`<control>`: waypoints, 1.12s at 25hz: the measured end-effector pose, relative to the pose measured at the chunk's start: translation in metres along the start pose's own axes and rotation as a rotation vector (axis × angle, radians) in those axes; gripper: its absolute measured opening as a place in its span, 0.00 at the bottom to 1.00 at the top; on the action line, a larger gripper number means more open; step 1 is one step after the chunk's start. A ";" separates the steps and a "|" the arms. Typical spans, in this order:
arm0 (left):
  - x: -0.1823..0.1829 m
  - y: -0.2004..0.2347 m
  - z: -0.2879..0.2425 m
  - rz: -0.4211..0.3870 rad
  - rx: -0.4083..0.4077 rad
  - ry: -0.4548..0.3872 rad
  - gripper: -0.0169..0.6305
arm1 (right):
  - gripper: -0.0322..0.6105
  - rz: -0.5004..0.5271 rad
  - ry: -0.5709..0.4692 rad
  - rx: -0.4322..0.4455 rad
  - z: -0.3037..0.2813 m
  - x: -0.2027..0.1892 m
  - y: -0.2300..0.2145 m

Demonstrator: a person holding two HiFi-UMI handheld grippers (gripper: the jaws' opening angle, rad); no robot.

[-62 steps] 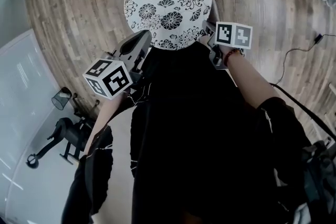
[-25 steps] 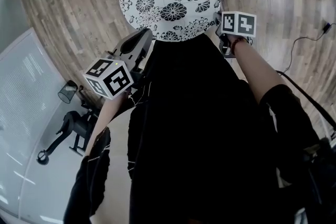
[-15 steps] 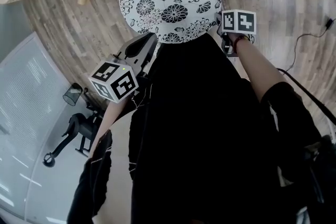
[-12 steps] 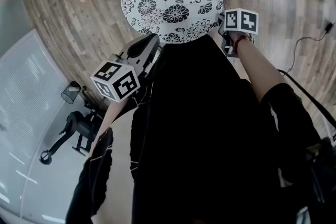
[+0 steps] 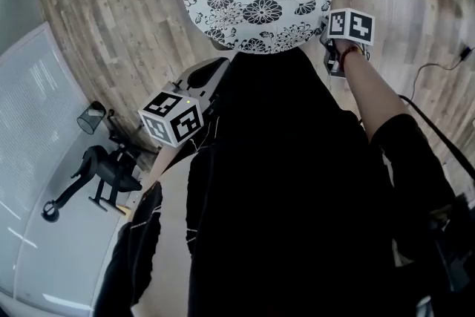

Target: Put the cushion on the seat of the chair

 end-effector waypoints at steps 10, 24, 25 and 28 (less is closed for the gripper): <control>-0.041 0.009 0.035 0.076 0.047 -0.079 0.05 | 0.12 0.106 -0.018 -0.132 -0.012 -0.010 0.010; -0.103 0.002 0.069 0.140 0.106 -0.195 0.05 | 0.42 -0.032 -0.206 -0.345 0.002 -0.030 0.014; -0.106 0.004 0.071 0.121 0.099 -0.206 0.05 | 0.42 -0.046 -0.255 -0.355 0.008 -0.029 0.019; -0.117 0.008 0.078 0.073 0.067 -0.251 0.05 | 0.42 -0.046 -0.377 -0.360 0.031 -0.034 0.034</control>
Point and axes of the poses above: the fingertips, and each gripper's own axes: z backward along the fingers, y to its left, x out of its top, the point moved 10 cm from there along z, backward along the fingers, and after that the axes turned 6 degrees about -z, right-handed, at the moved point
